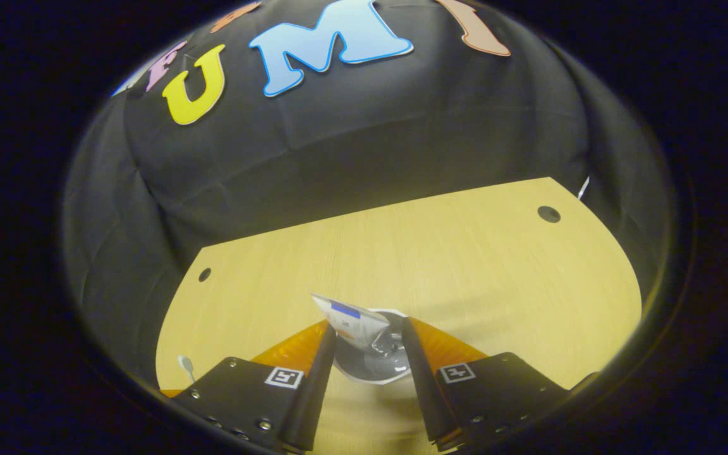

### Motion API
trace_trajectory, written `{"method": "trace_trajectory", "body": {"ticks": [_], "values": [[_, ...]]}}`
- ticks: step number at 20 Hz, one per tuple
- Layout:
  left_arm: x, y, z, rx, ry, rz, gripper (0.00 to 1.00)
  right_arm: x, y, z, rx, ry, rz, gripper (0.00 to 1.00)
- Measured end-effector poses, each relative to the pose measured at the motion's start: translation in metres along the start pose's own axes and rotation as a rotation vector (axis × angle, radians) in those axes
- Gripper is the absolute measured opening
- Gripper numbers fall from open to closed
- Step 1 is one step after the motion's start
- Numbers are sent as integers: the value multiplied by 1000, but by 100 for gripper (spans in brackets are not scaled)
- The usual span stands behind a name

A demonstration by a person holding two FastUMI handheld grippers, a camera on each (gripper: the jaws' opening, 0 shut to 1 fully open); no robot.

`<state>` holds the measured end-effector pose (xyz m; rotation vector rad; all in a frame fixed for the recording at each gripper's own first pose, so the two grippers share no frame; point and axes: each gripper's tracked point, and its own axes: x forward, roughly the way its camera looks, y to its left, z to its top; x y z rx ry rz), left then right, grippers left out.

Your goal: Put the toothbrush and toothpaste on the desktop into the cup, then pick up the cup and place it on the coaster on the desktop.

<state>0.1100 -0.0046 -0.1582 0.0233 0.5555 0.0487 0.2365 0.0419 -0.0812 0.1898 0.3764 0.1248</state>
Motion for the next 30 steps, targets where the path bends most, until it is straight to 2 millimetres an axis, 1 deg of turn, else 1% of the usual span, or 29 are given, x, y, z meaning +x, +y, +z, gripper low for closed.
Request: {"method": "trace_trajectory", "body": {"ticks": [2, 3, 4, 7, 9, 12, 16, 20, 22, 24, 27, 30], "values": [[2, 3, 4, 5, -20, -6, 8, -8, 4, 6, 1, -16, 15, 65], [4, 4, 6, 7, -28, -8, 8, -12, 4, 8, 5, -26, 20, 60], [5, 4, 8, 11, -39, -11, 8, -18, 4, 13, 10, -41, 22, 65], [6, -2, 18, 34, -74, -23, 8, -36, 2, 31, 42, -98, 33, 65], [10, -5, 27, 60, -108, -33, 8, -47, -4, 42, 65, -129, 27, 65], [15, -11, 43, 108, -176, -60, 8, -61, -21, 52, 73, -158, 0, 65], [21, -23, 64, 174, -251, -107, 8, -77, -46, 53, 82, -171, -48, 65], [28, -43, 92, 243, -325, -164, 8, -92, -74, 44, 94, -167, -110, 65], [31, -50, 102, 278, -359, -192, 7, -97, -88, 40, 106, -165, -138, 65], [29, -58, 106, 314, -390, -218, 7, -103, -100, 38, 121, -165, -162, 65], [33, -69, 118, 361, -425, -252, 7, -110, -117, 34, 138, -164, -195, 65], [36, -79, 124, 385, -446, -281, 9, -117, -131, 29, 149, -157, -224, 65]]}}
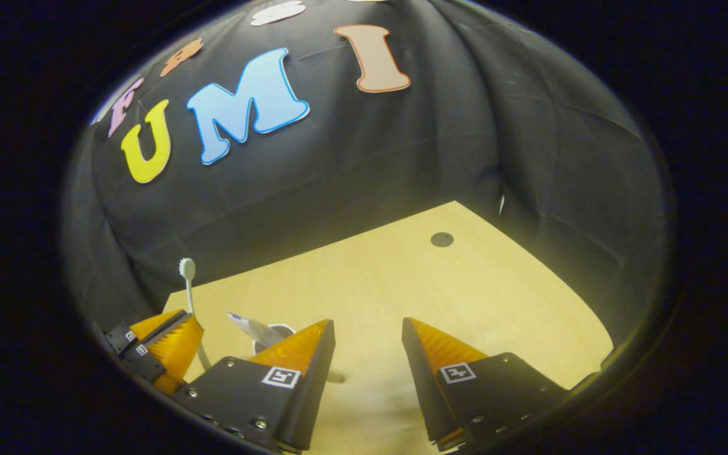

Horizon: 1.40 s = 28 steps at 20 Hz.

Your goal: Put the toothbrush and toothpaste on the desktop into the cup, then pick up the cup and place it on the coaster on the desktop.

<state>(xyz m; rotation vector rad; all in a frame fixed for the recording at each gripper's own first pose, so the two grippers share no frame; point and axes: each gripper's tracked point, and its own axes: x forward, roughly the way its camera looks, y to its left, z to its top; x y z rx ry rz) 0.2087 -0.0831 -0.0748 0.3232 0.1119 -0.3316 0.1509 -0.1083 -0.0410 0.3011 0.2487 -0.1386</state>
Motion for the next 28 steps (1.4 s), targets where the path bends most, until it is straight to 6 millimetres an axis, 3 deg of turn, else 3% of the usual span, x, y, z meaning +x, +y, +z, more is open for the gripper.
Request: {"method": "trace_trajectory", "body": {"ticks": [14, 15, 17, 18, 19, 20, 22, 23, 28], "values": [[57, -28, 12, 15, -91, -6, 7, -28, -77, -26, -2, 70, -147, 65], [59, -26, 9, 12, -91, 7, 7, -30, -81, -28, -5, 78, -152, 59], [60, -24, 10, 10, -119, 30, 7, -33, -84, -31, -10, 85, -158, 59], [60, -23, 10, 14, -131, 42, 7, -34, -85, -32, -15, 88, -162, 65], [59, -23, 10, 18, -141, 54, 9, -35, -86, -34, -19, 92, -163, 65], [60, -23, 10, 20, -150, 60, 8, -36, -86, -35, -23, 95, -164, 59], [59, -22, 10, 19, -165, 74, 7, -38, -87, -37, -28, 99, -164, 59], [58, -22, 11, 14, -169, 82, 8, -39, -87, -38, -29, 101, -163, 65], [43, -24, 13, 9, -197, 108, 10, -43, -87, -43, -27, 108, -163, 65]]}}
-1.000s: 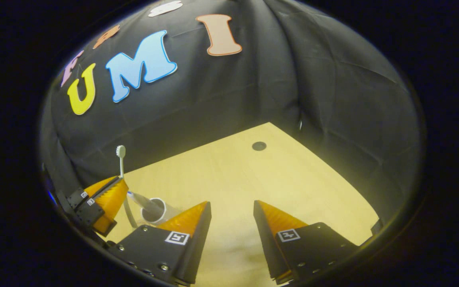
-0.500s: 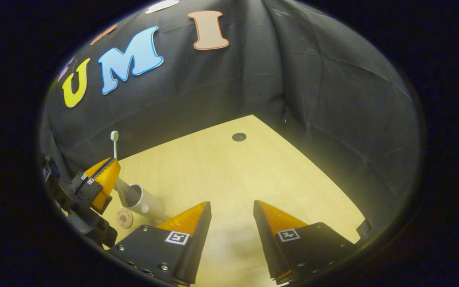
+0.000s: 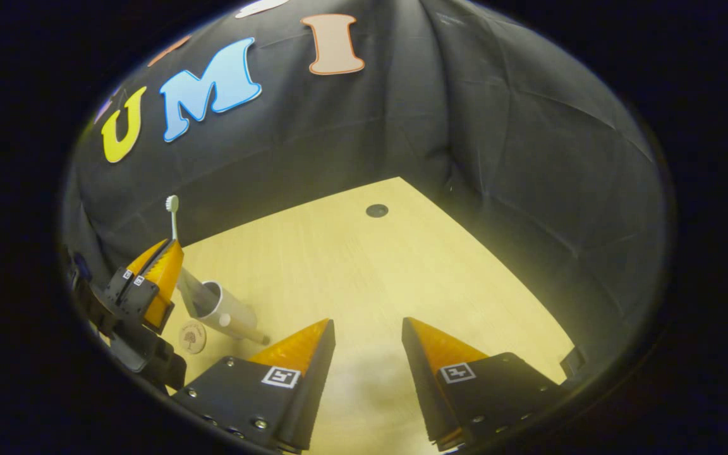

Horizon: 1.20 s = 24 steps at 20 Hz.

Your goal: Put the toothbrush and toothpaste on the desktop into the cup, then pick up the cup and place it on the coaster on the desktop.

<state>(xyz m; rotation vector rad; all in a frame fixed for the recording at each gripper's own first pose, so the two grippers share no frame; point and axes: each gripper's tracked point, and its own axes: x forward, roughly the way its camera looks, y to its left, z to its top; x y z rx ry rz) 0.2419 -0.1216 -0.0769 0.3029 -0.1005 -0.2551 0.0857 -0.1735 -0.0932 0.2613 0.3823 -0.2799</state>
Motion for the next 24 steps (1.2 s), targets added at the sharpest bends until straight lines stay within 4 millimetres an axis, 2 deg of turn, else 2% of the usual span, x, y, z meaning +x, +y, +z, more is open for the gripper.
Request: {"method": "trace_trajectory", "body": {"ticks": [3, 8, 9, 11, 12, 13, 14, 16, 17, 20, 24], "values": [[-2, -1, 1, 13, -19, 4, 10, -1, -3, -5, -1, 6, -4, 65], [-2, -16, 10, 62, -75, -15, 9, -5, -10, -18, 2, 26, -11, 65], [0, -17, 14, 78, -95, -20, 10, -5, -12, -20, 3, 31, -15, 59], [5, -18, 18, 97, -119, -22, 10, -6, -15, -26, 7, 39, -22, 59], [8, -17, 19, 108, -128, -18, 10, -6, -16, -28, 7, 46, -24, 65], [12, -15, 19, 118, -135, -11, 10, -5, -17, -30, 7, 50, -26, 65], [14, -14, 16, 123, -132, -8, 9, -6, -18, -31, 4, 54, -27, 60], [18, -10, 5, 130, -114, 0, 9, -6, -19, -33, -4, 60, -31, 60], [20, -10, -1, 129, -104, 4, 9, -4, -19, -34, -6, 64, -29, 65], [20, -12, -11, 119, -81, 8, 10, -3, -17, -35, -10, 73, -25, 65], [14, -8, -17, 98, -69, 27, 16, 2, -12, -34, -12, 85, -18, 65]]}}
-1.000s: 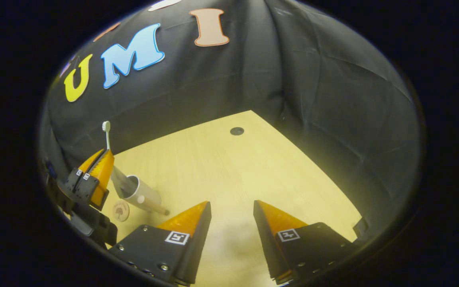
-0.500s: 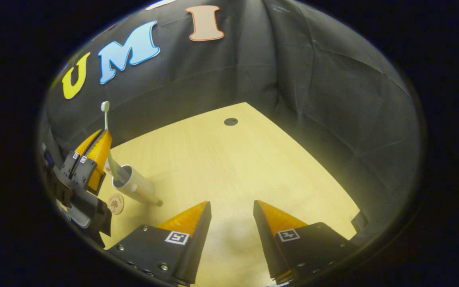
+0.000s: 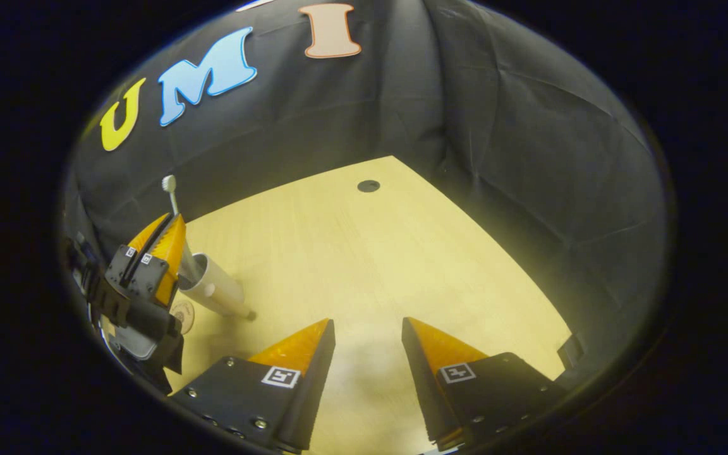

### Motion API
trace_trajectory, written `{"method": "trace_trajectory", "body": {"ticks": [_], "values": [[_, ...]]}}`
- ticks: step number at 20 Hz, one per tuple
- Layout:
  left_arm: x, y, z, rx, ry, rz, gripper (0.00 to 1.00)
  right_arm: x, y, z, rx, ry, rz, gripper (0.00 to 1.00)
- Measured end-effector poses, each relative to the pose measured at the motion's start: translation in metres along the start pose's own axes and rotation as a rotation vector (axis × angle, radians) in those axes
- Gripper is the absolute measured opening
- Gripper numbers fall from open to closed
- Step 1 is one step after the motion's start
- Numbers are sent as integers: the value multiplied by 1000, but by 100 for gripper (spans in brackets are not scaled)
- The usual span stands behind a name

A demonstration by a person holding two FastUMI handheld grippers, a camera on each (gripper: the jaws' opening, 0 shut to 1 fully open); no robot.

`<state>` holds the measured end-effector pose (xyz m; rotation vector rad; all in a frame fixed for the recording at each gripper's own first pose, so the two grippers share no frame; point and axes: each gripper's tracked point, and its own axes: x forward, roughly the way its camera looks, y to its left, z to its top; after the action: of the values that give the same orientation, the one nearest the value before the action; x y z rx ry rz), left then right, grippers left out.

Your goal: Put the toothbrush and toothpaste on the desktop into the cup, then pick up the cup and place it on the coaster on the desktop.

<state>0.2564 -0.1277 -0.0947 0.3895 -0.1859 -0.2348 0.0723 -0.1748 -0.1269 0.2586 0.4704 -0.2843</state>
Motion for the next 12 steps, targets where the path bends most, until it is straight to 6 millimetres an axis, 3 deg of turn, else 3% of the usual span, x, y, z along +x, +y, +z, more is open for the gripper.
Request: {"method": "trace_trajectory", "body": {"ticks": [1, 2, 4, 5, 6, 12], "values": [[-2, -2, 1, -5, 0, -3, 19, 2, 1, 0, -2, 1, 2, 65], [-2, -1, 1, -3, 4, 0, 31, 3, 3, 1, -3, 3, 4, 65], [-7, 1, 0, -10, 11, 7, 7, 5, 5, 0, -6, 5, 11, 65], [-10, 0, 0, -22, 16, 6, 31, 4, 8, -1, -7, 5, 15, 65], [-13, 1, 1, -31, 21, 8, 23, 2, 10, -1, -8, 5, 22, 65], [-40, 13, 15, -76, 19, 33, 23, -1, 33, 8, -66, -15, 79, 65]]}}
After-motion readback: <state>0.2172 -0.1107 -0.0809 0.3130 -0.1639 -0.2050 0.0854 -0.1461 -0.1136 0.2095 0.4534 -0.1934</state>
